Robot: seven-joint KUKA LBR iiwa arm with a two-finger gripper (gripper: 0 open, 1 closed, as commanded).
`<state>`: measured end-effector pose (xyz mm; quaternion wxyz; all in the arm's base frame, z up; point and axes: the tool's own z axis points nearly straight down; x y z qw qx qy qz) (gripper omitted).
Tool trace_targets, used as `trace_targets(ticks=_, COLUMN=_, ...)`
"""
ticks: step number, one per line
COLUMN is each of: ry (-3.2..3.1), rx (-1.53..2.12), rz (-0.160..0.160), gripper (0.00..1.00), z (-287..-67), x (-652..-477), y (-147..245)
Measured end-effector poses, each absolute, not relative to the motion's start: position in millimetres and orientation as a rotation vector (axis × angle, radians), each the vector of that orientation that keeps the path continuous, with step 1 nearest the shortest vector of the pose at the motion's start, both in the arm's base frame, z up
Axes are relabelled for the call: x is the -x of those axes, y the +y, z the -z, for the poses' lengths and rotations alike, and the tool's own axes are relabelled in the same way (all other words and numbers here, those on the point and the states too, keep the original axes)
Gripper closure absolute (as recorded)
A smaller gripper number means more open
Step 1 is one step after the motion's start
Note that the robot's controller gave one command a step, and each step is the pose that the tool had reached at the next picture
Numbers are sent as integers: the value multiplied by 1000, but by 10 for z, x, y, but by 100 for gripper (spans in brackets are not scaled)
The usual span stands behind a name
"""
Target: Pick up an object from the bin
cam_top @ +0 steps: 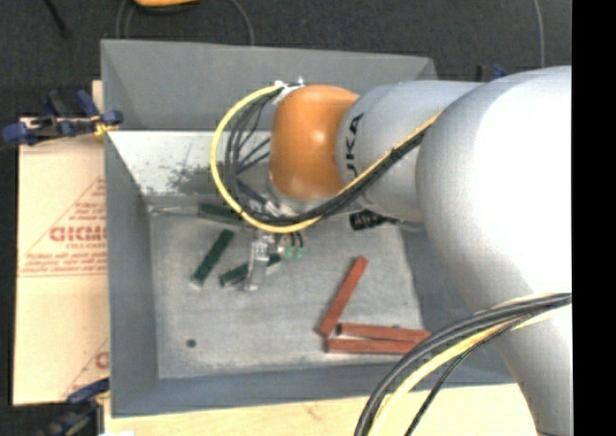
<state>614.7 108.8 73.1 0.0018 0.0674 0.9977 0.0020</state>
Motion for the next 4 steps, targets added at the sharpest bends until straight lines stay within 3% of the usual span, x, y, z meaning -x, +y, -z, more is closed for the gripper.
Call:
trace_targets(ticks=1, ry=3135, rx=-96, rz=2, gripper=0, z=-865, x=-6205, y=1311)
trace_targets(ticks=2, ry=3125, rx=-205, rz=-4, gripper=100, z=-736, x=-5767, y=1080)
trace_targets(ticks=3, ry=3125, rx=-206, rz=-4, gripper=100, z=-736, x=-5767, y=1080)
trace_targets(ticks=4, ry=3139, rx=-221, rz=0, gripper=100, z=-1125, x=-5707, y=1029)
